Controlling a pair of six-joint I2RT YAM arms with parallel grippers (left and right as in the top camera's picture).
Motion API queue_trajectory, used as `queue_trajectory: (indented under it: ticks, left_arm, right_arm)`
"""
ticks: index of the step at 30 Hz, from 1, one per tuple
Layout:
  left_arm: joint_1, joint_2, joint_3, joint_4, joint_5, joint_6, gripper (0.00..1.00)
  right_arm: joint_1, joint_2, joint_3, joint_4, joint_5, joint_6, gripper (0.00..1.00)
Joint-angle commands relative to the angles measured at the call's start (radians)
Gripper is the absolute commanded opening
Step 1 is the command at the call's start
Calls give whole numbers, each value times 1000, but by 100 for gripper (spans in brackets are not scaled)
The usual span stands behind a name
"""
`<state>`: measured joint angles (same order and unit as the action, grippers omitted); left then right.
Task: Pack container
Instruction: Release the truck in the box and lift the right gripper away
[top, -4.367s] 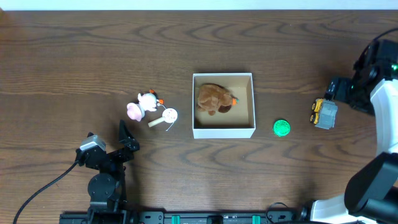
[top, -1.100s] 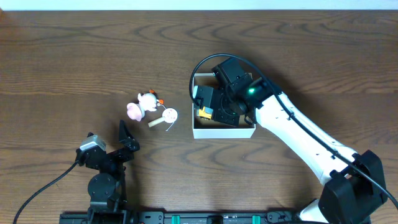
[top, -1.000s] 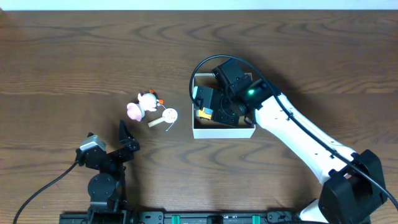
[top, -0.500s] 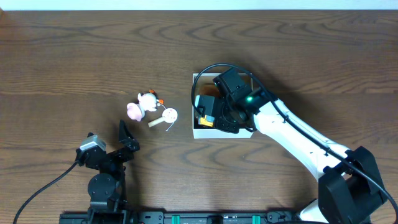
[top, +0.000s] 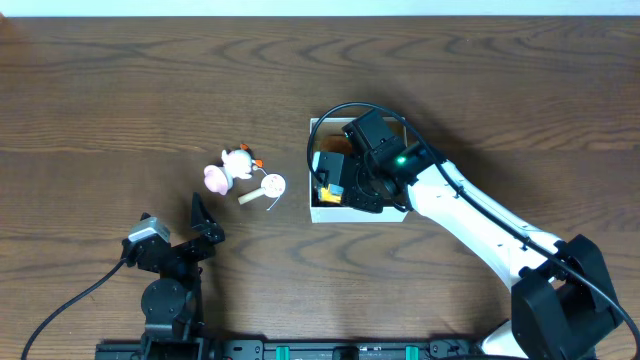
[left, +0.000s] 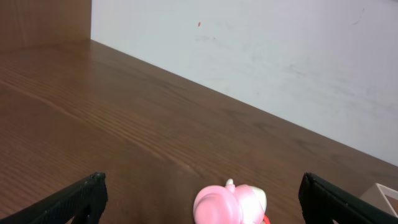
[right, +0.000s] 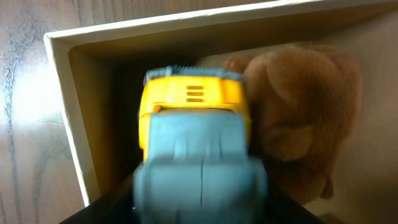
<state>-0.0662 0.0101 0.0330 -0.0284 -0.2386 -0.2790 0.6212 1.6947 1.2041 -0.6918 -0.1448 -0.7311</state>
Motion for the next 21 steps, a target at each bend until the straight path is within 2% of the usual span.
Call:
queue_trajectory:
  ticks: [1,8,12,16,21]
  left_arm:
    - [5,-6,-29,-18,-4,20,98]
    - [5,-6,-29,-18,-4,20,98]
    - [5,-6,-29,-18,-4,20,98]
    - [5,-6,-29,-18,-4,20,98]
    - [5,-6,-29,-18,-4,20,98]
  right_arm:
    - [8,-6,0,0,-33,-10,54]
    - [8,-6,0,3,-48,-10,60]
    - [8,-8,12,29,-41,21,60]
    - [-1,-25,87,42,82,253,61]
    - [-47,-78,219,-76,316,523,59]
